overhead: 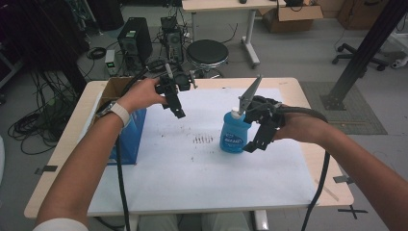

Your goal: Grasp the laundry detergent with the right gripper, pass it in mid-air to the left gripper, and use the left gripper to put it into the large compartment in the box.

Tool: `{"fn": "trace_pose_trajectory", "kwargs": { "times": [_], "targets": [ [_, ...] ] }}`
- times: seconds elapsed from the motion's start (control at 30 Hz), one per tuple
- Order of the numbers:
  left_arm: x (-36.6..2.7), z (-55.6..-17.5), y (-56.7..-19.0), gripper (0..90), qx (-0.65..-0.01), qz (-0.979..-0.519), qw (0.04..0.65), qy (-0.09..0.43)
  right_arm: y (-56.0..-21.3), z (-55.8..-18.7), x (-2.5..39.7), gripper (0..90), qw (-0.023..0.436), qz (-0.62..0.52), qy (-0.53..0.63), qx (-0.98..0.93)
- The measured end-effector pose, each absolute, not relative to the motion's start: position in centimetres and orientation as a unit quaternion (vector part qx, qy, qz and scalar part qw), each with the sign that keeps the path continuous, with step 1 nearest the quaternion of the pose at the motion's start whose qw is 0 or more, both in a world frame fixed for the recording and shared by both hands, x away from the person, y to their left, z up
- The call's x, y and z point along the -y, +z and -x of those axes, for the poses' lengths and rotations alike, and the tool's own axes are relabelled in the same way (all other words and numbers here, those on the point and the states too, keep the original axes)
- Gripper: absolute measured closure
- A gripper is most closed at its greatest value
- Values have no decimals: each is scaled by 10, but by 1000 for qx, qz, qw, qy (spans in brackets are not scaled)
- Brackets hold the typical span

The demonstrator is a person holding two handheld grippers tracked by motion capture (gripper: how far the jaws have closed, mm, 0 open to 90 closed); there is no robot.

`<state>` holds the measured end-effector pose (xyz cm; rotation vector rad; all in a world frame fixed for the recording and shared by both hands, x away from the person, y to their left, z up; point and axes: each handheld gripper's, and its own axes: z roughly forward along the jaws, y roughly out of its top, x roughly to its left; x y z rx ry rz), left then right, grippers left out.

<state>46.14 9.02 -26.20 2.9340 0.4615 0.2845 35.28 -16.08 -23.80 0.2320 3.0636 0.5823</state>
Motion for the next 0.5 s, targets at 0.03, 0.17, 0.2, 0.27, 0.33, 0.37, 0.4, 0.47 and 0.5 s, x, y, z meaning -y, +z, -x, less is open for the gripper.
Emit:
{"fn": "trace_pose_trajectory", "kwargs": {
  "times": [0.03,0.17,0.2,0.27,0.33,0.37,0.4,0.47,0.5],
  "targets": [
    [-90,-461,-262,53,-154,-980,79,96,-238,-353,161,63,7,-74,186,-980],
    [-89,-461,-261,53,-153,-980,80,96,-237,-352,162,63,10,-77,185,-980],
    [-88,-460,-261,53,-152,-980,82,96,-236,-352,163,63,10,-80,188,-979],
    [-87,-460,-260,53,-152,-980,82,96,-235,-351,164,63,11,-81,187,-979],
    [-86,-460,-260,53,-151,-980,83,95,-234,-352,167,63,13,-84,189,-978],
    [-86,-460,-260,53,-151,-980,84,95,-233,-352,168,63,14,-86,190,-978],
    [-85,-460,-260,52,-149,-980,84,96,-232,-354,171,63,16,-89,193,-977],
    [-84,-459,-260,52,-149,-981,83,96,-231,-354,173,63,18,-92,196,-976],
    [-84,-459,-260,53,-149,-981,83,96,-230,-356,175,63,19,-92,197,-976]
  ]
}}
